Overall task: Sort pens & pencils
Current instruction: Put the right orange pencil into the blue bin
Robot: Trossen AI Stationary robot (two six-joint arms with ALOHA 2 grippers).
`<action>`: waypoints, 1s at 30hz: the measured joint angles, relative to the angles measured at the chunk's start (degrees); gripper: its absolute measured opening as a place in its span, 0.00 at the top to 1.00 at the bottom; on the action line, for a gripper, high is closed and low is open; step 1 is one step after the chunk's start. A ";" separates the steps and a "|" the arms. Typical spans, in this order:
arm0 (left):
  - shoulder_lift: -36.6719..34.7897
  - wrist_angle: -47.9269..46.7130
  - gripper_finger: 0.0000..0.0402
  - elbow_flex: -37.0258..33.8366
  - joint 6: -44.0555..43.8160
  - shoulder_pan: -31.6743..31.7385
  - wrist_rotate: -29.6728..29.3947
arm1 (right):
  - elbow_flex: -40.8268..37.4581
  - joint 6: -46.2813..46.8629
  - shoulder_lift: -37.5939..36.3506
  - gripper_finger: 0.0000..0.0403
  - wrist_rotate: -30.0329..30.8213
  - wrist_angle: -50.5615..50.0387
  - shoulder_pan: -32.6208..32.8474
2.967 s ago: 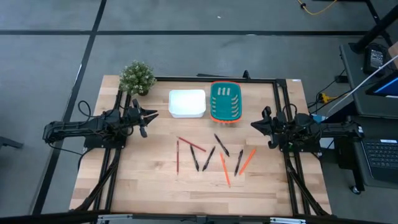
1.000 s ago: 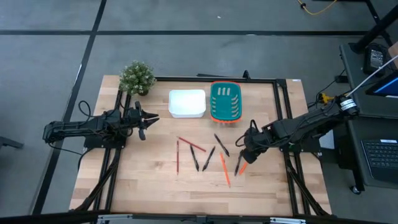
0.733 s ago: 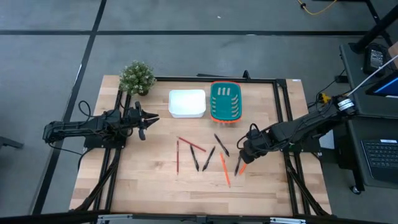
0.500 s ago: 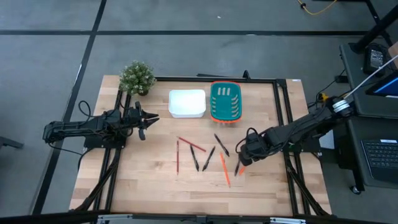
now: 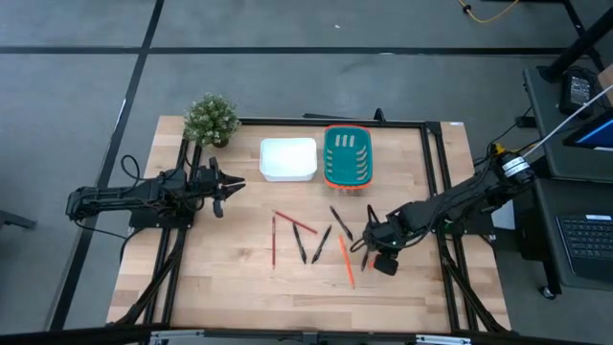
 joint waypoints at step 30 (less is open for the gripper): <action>0.00 0.04 0.82 0.00 3.67 0.02 -0.81 | 0.00 -45.16 0.06 0.95 15.15 -5.34 0.78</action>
